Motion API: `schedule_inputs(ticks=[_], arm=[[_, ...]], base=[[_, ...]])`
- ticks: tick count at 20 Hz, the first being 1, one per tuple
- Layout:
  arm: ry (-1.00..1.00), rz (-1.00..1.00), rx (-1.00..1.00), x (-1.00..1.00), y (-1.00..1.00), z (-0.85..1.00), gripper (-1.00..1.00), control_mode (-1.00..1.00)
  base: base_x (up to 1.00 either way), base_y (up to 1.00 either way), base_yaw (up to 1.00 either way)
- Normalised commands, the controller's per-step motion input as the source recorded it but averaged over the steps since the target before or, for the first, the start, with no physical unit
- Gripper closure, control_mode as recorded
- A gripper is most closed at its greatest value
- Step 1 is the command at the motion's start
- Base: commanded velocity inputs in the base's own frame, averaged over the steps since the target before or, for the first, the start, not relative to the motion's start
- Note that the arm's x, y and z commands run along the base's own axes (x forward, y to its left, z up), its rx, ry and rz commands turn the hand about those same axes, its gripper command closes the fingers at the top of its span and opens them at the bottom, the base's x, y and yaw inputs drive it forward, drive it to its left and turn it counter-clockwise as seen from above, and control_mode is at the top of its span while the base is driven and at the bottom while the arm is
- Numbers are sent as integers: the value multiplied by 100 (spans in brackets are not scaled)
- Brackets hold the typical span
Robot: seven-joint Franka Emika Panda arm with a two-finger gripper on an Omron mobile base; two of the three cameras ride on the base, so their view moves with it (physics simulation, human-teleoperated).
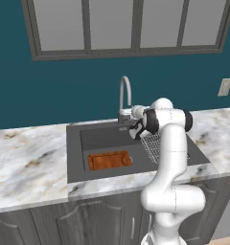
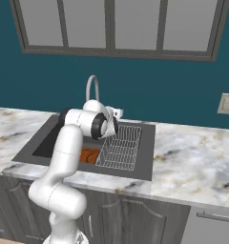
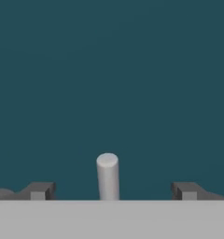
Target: Turn on the sink faucet with hot water and rinse the cutting board for ten seconds, then turn off the faucet. Push the cutting board to reach the water if necessary.
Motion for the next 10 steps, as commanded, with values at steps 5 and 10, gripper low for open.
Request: schedule_inputs(ticks=[5, 10], arm=[[0, 0, 0, 6, 0, 0, -100, -100], [0, 0, 0, 0, 0, 0, -100, -100]], base=[[0, 0, 0], [0, 0, 0]])
